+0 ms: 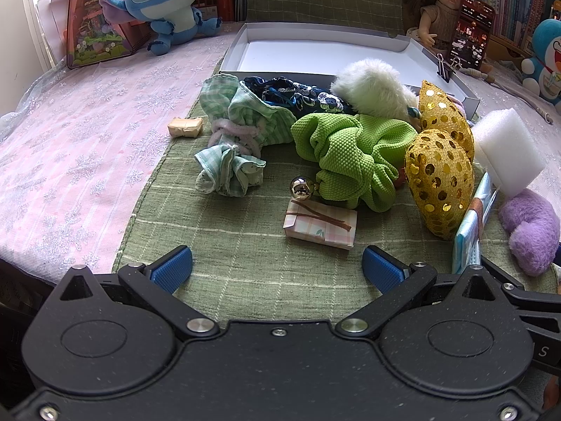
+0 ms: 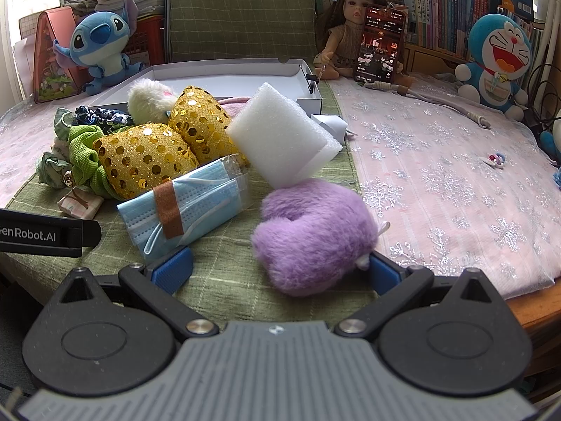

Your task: Organize soft objects

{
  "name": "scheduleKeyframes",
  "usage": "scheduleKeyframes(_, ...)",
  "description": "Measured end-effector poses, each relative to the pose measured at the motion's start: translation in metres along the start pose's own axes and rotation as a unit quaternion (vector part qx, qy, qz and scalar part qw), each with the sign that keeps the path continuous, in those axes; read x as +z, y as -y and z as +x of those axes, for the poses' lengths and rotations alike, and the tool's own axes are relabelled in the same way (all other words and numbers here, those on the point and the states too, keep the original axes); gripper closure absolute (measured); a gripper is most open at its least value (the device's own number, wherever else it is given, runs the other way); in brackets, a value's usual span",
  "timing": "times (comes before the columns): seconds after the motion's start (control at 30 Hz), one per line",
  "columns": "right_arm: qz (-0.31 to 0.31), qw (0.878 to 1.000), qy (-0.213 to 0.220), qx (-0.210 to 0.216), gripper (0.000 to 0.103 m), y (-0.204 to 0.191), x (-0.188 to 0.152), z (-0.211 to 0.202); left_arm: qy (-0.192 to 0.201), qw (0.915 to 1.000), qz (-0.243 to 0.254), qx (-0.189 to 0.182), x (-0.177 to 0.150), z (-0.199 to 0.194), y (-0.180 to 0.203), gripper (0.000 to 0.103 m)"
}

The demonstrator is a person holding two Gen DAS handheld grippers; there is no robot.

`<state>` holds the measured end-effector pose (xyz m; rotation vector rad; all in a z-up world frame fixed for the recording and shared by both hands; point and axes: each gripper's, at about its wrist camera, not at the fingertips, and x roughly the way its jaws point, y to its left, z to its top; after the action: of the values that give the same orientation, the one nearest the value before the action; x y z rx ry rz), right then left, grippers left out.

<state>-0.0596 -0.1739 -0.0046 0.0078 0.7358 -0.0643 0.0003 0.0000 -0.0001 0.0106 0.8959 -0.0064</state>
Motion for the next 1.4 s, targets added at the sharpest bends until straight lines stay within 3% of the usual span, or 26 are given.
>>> scheduleKeyframes(0.6, -0.003, 1.0, 0.009, 0.005, 0.0, 0.001, -0.002, -0.001, 0.009, 0.9999, 0.007, -0.005, -0.004, -0.002, -0.002, 0.0)
scheduleKeyframes(0.87, -0.005, 1.0, 0.022, 0.013, 0.0, 0.006, -0.003, -0.003, 0.051, 0.998, 0.03, -0.025, -0.016, -0.005, -0.007, 0.0)
scheduleKeyframes(1.03, -0.016, 0.999, 0.051, 0.012, 0.0, 0.01, -0.006, -0.014, 0.048, 0.9979, 0.029, -0.033, -0.012, -0.007, -0.009, 0.023)
scheduleKeyframes(1.27, -0.041, 0.996, 0.085, 0.002, 0.007, 0.015, -0.003, -0.025, 0.078, 0.994, 0.046, -0.061, -0.009, -0.02, -0.006, 0.031)
scheduleKeyframes(1.4, -0.051, 0.995, 0.087, -0.014, 0.015, 0.018, -0.004, -0.024, 0.099, 0.9905, 0.078, -0.055, -0.01, -0.024, 0.007, 0.049)
